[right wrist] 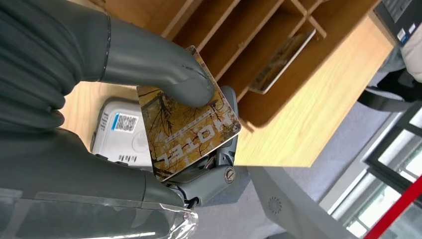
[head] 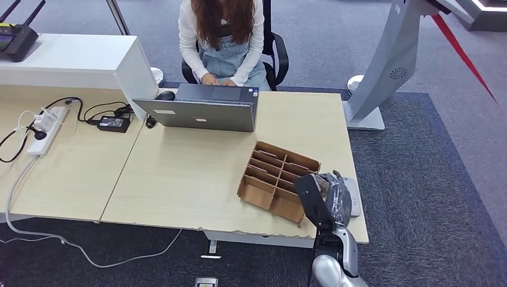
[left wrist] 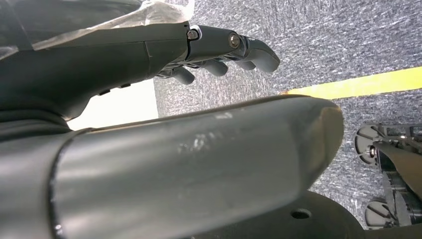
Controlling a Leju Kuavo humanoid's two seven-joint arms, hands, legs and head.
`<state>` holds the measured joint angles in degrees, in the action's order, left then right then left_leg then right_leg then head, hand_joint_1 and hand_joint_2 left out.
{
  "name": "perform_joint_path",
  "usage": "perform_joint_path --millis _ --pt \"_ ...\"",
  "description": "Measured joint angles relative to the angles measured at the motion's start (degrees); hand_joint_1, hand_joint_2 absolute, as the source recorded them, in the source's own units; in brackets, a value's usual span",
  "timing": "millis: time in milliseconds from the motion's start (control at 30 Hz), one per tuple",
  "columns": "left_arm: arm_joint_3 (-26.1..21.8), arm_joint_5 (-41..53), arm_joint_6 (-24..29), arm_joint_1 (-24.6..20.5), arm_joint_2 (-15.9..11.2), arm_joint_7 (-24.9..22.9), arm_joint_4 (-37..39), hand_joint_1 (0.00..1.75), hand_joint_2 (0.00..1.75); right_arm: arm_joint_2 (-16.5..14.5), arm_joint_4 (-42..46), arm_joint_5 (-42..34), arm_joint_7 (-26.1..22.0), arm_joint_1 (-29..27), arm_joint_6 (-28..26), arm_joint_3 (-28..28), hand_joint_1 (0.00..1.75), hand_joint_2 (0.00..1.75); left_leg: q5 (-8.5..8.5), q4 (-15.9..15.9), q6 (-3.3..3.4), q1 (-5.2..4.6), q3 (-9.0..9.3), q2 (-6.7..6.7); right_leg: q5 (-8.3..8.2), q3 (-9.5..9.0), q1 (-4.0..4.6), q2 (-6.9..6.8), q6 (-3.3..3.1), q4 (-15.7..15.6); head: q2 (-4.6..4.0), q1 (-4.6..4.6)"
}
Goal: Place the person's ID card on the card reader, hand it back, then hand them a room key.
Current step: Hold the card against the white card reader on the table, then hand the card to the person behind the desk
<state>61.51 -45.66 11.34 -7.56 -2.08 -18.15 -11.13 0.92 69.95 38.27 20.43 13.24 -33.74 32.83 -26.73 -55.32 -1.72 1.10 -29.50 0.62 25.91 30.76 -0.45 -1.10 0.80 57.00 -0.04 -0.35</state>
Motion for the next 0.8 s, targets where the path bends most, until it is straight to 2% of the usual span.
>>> perform_joint_path --millis 800 --pt "-0.09 -0.23 -0.09 0.04 0.0 -0.32 0.0 0.0 0.0 -0.11 -3.4 -1.25 0.36 2.55 -0.4 1.31 1.75 1.75 0.0 -0.01 0.0 0.0 0.05 0.01 -0.01 -0.03 0.0 0.0 0.0 0.0 0.0 0.0"
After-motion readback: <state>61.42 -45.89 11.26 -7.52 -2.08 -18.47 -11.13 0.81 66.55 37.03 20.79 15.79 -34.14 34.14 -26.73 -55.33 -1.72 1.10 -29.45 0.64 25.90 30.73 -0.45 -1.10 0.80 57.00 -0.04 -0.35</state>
